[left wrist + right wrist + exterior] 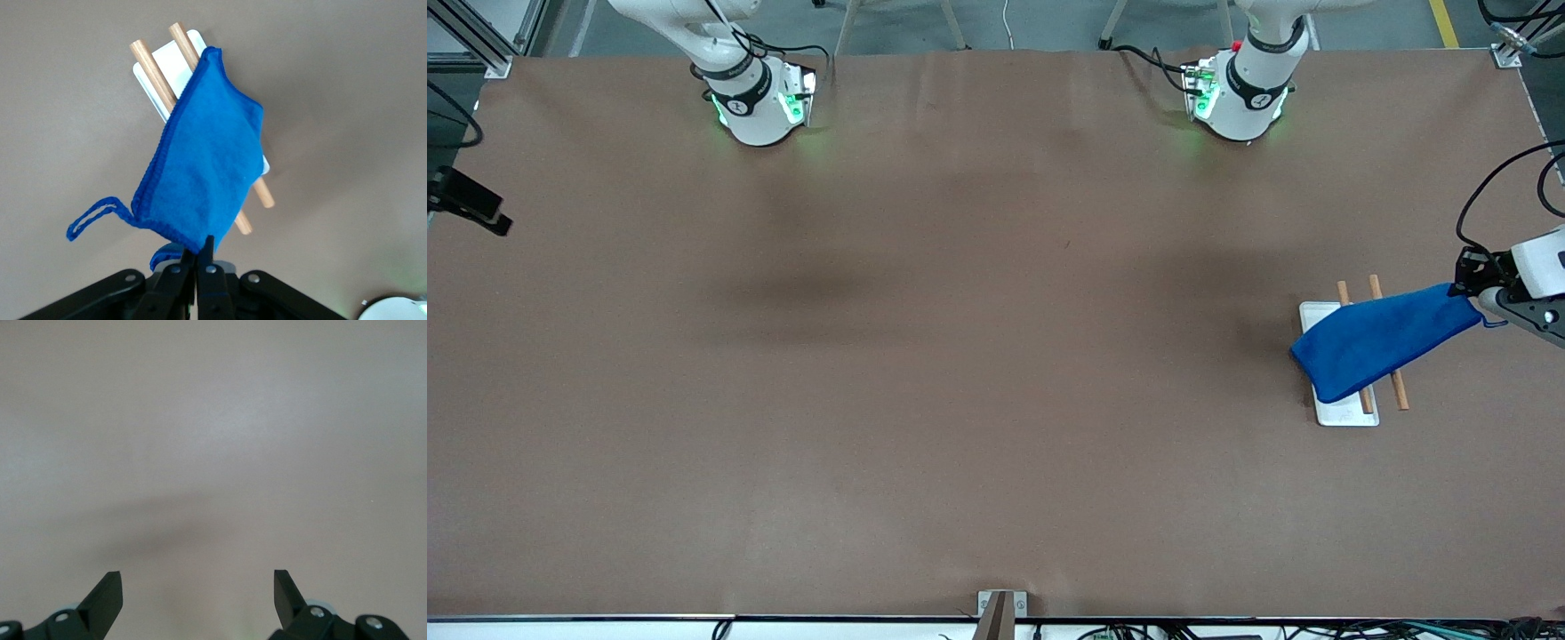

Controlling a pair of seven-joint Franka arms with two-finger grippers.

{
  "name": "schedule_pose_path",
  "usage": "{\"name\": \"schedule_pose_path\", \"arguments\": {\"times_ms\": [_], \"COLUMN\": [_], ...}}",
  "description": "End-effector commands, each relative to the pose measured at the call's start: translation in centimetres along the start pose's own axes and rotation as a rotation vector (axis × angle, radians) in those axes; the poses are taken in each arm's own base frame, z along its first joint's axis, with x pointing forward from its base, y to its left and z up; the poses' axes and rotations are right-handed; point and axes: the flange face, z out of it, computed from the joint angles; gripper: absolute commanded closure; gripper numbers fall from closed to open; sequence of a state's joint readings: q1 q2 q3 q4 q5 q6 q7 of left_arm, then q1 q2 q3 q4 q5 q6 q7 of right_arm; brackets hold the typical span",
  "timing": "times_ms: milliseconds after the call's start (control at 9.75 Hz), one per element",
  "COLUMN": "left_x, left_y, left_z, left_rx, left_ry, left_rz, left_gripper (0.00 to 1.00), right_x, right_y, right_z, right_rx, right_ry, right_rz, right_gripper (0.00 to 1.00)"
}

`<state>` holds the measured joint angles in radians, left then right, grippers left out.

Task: Right arm passes towel to left arm to hang
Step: 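Lower the towel onto the wooden dowels with the left gripper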

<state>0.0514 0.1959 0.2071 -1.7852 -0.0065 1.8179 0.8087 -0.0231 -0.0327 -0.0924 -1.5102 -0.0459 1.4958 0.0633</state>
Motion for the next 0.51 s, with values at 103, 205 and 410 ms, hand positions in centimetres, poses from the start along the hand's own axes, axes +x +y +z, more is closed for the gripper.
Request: {"name": "schedule_pose_path", "arguments": {"times_ms": [103, 205, 410], "left_x": [-0.1, -0.5, 0.5], "left_y": [-3.6, -4.6, -5.7], "left_z": [5.5, 6.1, 8.1], "left_rx": [0.018, 0.027, 0.054], "left_ry": [-0.043, -0.039, -0.034], "left_rz": [0.045, 0.05, 0.048], "left_gripper": [1.0, 1.0, 1.0], "right_x": [0.5, 0.7, 1.1], "right_y": [1.7, 1.8, 1.5], "right_z": [1.0, 1.2, 1.3], "right_rx": [0.02, 0.044, 0.057], "right_ry": [-0.012, 0.004, 0.036], "right_rz": [0.032, 0.034, 0.03], "right_gripper": [0.0, 0.0, 0.0]}}
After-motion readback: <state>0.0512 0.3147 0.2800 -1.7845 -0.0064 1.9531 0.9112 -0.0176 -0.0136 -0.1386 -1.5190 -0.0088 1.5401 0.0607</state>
